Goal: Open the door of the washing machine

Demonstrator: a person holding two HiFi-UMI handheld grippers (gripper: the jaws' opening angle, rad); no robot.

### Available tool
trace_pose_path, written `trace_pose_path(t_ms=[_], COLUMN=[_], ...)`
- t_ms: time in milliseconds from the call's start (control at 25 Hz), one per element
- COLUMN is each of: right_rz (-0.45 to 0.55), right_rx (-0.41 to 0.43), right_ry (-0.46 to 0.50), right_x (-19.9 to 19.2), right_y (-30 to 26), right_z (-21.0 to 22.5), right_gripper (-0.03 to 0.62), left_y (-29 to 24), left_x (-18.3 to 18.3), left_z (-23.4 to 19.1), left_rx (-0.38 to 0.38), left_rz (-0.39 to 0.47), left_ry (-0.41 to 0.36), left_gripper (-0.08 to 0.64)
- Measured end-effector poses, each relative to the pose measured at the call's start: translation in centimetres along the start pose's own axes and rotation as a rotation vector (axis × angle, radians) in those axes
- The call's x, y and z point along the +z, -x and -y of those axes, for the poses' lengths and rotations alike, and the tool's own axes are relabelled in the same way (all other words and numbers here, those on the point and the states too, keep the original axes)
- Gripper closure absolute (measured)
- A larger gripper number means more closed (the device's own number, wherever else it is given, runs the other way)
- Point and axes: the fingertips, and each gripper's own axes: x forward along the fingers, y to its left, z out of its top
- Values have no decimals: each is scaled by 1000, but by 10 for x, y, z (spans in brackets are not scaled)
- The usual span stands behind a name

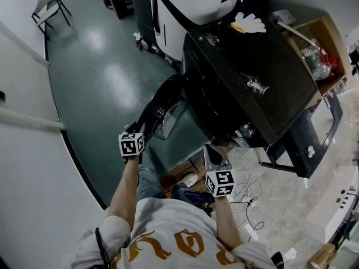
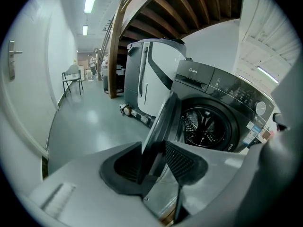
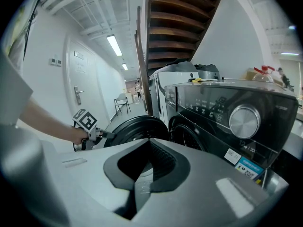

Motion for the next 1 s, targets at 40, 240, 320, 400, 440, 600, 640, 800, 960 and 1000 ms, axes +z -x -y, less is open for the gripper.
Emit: trace_pose_path(t_ms=[40, 240, 320, 400, 440, 600, 640, 800, 960, 1000], right_rz=[-2, 2, 4, 4, 4, 4, 5, 8, 7, 7], right_rx=[-1, -2, -2, -2, -2, -2, -2, -3, -4, -4], right_ry=[2, -2, -4, -5, -4, -5, -5, -8, -6, -6], right_x=[0, -1, -1, 0, 0, 1, 1, 0, -1, -1], right_y=[0, 0, 0, 0, -1, -1, -1, 0, 1, 1], right_z=[0, 1, 1, 1, 1, 0, 1, 2, 2, 2], right_gripper=[571, 571, 571, 571, 571, 571, 571, 571, 571, 571], left_y=[0, 0, 1, 0, 0, 1, 1, 0, 1, 1], left_x=[0, -1, -1, -1, -1, -1, -1, -1, -2, -2], left_z=[0, 1, 1, 2, 2, 1, 1, 1, 1, 1], left_rx=[0, -3, -3, -5, -6, -6, -6, -5, -4, -3], left_rz=[-1, -1, -2, -4, -4, -7, -7, -6, -4, -3], left_ry=[3, 14, 10, 7, 6, 5, 5, 3, 5, 5], left_gripper=[403, 403, 403, 405, 405, 405, 405, 405, 405, 405])
